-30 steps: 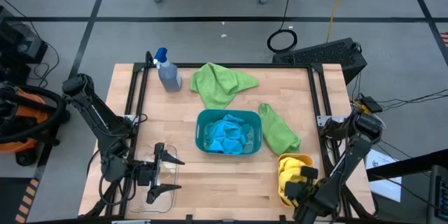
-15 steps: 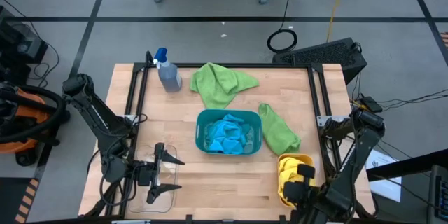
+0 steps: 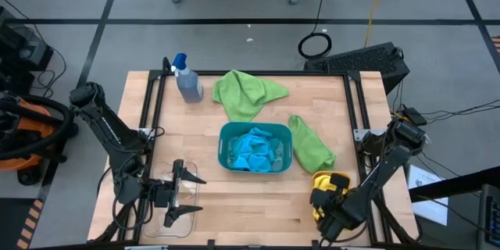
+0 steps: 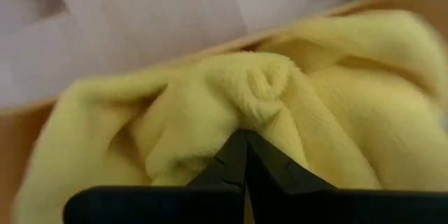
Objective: Sort microfiber towel by color & place in baskets
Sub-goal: Put the yellow microfiber towel into the orange bin, then put the bottom green microfiber towel into the transparent bin
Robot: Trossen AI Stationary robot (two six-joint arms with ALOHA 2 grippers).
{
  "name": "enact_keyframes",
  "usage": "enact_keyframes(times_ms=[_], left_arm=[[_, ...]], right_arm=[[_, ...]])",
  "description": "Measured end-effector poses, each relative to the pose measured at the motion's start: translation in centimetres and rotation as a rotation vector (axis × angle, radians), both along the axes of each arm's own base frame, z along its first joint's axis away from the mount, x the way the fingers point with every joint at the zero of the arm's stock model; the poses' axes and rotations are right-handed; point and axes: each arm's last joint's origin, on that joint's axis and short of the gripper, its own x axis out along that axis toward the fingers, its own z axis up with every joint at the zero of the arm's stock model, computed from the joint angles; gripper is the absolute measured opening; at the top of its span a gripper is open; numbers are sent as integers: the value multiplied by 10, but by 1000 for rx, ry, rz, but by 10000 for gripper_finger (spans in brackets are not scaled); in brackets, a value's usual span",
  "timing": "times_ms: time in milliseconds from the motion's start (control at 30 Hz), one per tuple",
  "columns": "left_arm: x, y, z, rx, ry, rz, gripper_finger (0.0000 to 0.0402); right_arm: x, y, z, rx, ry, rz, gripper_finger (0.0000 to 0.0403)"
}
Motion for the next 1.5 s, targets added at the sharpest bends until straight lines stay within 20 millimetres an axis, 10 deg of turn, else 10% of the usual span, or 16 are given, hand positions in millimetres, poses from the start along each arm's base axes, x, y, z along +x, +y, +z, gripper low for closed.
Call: enact_keyframes(times_ms=[367,867,1233,1500], left_arm=[[0,0,0,2,1,0,354],[0,0,0,2,1,0,354],[0,0,-1,6,4,0,354],[6,5,-1,-2,8,29,354]], right_arm=[[-1,-2,-22,81,9,-11,0],[12,10,75,-4,-63,-37,0],[13,-12,71,-155,18,-79,0],[48,-52,68,-245,0,-44,0]])
